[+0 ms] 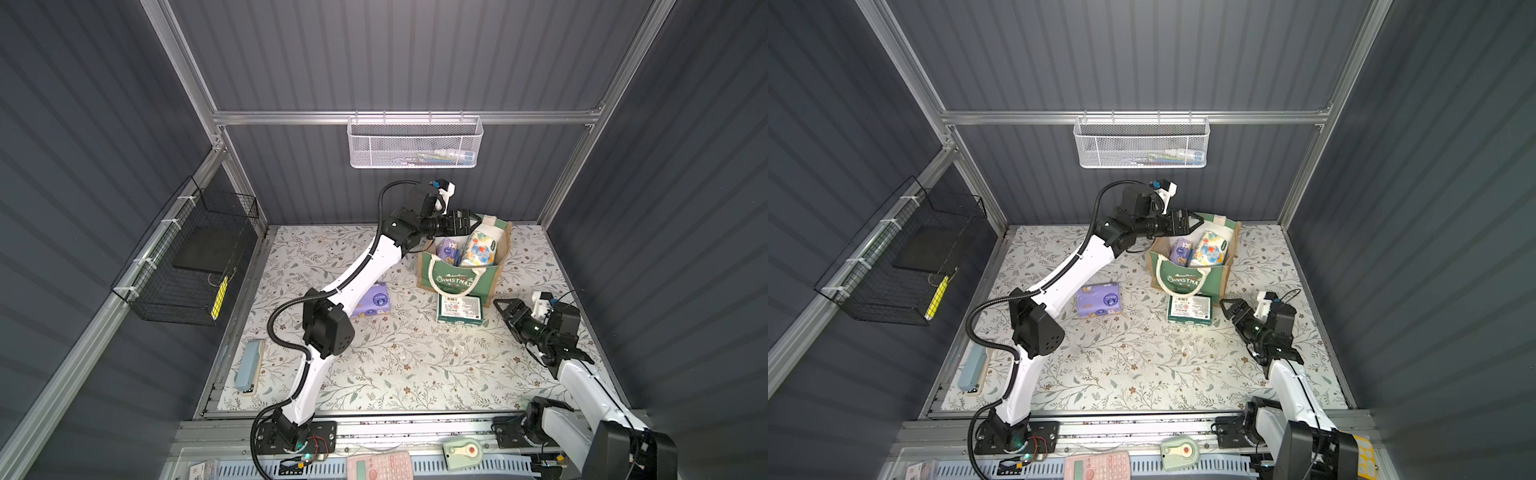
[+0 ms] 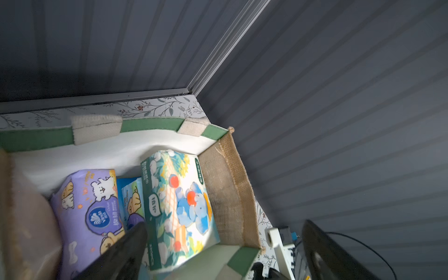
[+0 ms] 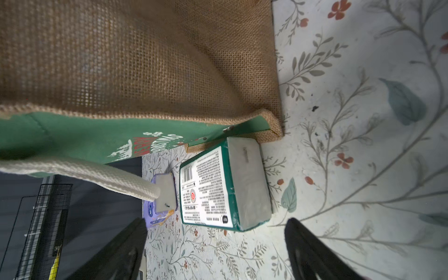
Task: Put tissues into the canvas bag
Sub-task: Place the pack of facial tissues in the canvas bag, then pick up the pack of facial tissues from the center of the board.
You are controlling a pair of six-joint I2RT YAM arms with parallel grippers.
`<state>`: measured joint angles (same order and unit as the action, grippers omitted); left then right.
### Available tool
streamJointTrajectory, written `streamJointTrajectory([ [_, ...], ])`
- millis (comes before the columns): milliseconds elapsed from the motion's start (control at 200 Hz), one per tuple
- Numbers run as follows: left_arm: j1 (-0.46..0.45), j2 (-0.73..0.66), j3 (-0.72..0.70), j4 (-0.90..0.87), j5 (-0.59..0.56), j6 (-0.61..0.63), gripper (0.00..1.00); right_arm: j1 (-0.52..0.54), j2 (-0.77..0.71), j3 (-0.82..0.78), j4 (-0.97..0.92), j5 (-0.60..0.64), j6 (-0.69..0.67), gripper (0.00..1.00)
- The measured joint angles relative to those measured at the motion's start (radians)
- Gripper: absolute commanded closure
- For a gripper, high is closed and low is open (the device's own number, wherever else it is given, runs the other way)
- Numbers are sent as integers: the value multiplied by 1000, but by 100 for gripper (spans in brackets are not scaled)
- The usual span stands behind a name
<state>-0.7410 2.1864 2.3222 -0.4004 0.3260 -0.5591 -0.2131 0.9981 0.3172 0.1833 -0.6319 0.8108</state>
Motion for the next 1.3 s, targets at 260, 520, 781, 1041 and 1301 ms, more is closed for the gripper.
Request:
streamJointTrajectory([
  [260,-60,-253,-336,70,-154,71,0,68,203,-20,196,-17,82,19],
  [520,-98,-452,-645,127,-304,88,0,161,303,-29,341,-1,142,21],
  [781,-103,-642,-937,172,-435,42,0,241,340,-40,422,34,191,25],
  [1041,-103,-699,-1141,203,-477,-51,0,413,262,-64,404,91,222,27],
  [1301,-86,-652,-1241,252,-439,-139,0,542,72,-60,208,148,205,26],
])
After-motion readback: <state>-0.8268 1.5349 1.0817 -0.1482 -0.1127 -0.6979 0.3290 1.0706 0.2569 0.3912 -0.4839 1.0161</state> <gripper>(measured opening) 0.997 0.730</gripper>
